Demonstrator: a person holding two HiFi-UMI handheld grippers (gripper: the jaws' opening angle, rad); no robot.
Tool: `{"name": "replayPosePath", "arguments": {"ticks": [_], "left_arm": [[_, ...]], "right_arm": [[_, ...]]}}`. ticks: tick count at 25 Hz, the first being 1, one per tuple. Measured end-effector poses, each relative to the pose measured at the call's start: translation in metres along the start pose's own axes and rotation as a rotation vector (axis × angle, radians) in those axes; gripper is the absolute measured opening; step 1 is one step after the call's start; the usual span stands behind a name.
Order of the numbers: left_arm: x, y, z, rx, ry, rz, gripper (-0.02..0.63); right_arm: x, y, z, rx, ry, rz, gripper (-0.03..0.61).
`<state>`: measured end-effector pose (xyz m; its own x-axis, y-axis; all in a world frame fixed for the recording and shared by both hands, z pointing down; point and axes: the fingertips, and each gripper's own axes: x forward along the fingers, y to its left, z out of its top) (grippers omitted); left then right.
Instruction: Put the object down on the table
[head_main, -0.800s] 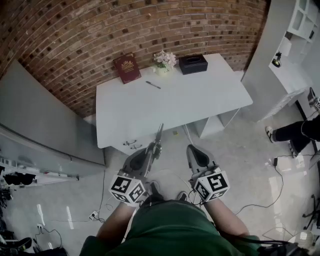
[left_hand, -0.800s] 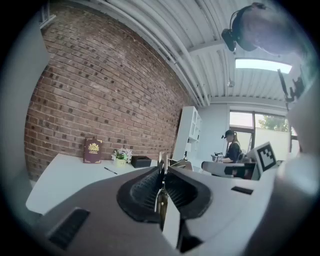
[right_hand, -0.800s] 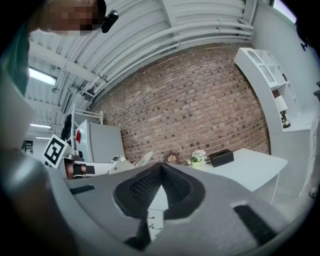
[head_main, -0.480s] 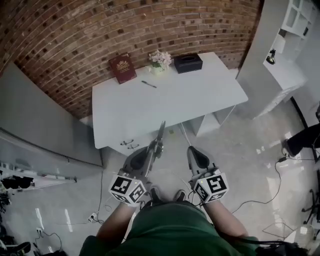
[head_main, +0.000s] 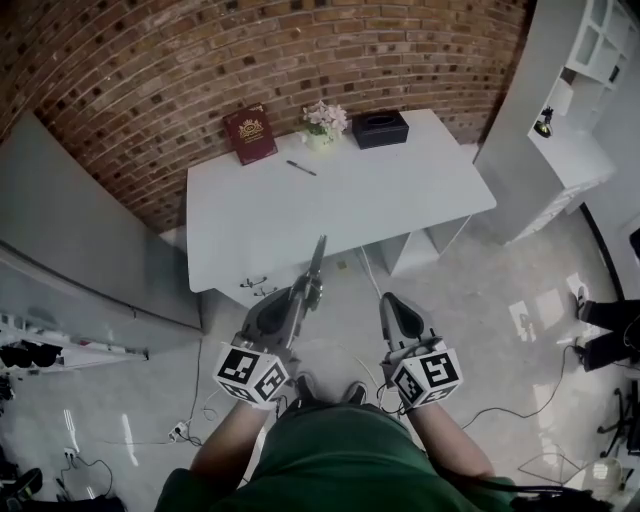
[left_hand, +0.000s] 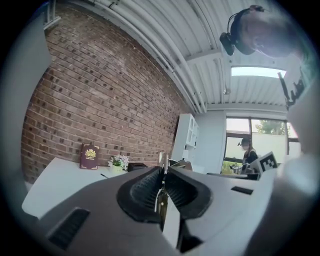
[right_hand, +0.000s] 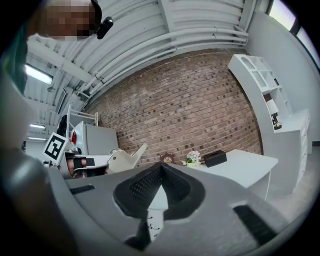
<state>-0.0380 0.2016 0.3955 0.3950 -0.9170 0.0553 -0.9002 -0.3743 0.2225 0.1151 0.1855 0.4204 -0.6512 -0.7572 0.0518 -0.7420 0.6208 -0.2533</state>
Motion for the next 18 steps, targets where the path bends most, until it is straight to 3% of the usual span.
{"name": "replayPosePath", "arguments": {"ticks": [11,18], "left_arm": [[-0.002,0.003,-0.006,-0.02,0.003,0.044,0.028],[0.031,0.033,0.0,-0.038,-0.01,0.014,0.028]], "right_arm": [[0.0,-0.012,-0.007,0.021,0.023,0.01,0.003],[0.024,-0.027,-0.008,0.017,0.04,-0.042,0.002]]}}
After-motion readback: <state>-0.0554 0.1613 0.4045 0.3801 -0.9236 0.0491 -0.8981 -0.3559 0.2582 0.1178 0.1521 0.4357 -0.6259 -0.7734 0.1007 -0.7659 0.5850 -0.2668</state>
